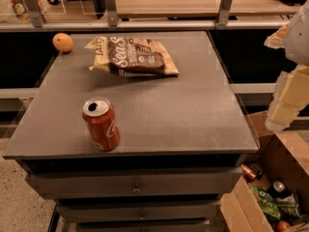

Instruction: Pick brown chip bag

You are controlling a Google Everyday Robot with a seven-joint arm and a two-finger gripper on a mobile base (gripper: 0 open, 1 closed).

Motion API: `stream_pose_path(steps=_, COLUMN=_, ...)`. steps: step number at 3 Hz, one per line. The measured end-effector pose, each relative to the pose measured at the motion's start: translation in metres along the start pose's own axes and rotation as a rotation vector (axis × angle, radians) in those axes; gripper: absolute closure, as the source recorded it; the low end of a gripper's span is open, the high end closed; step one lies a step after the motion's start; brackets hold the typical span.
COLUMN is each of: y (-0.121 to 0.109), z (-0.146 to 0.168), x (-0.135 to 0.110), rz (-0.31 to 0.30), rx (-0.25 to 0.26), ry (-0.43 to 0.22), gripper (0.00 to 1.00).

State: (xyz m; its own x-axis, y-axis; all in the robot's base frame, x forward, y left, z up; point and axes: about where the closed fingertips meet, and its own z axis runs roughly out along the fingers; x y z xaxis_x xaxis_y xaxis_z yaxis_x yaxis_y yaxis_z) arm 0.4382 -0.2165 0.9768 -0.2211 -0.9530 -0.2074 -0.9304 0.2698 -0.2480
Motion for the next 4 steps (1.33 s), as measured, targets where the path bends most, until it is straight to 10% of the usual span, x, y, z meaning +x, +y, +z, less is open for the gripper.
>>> stream_pose_path(steps=2, y=-0.01, z=0.002, x=-0.015, rz=-0.031, rx=0.013, ry=-0.018, gripper=0.0)
stream_pose_path(steps=4, y=-0.05, z=0.02, x=-0.094, rz=-0.201, rx=0.039, ry=-0.075, gripper=0.0)
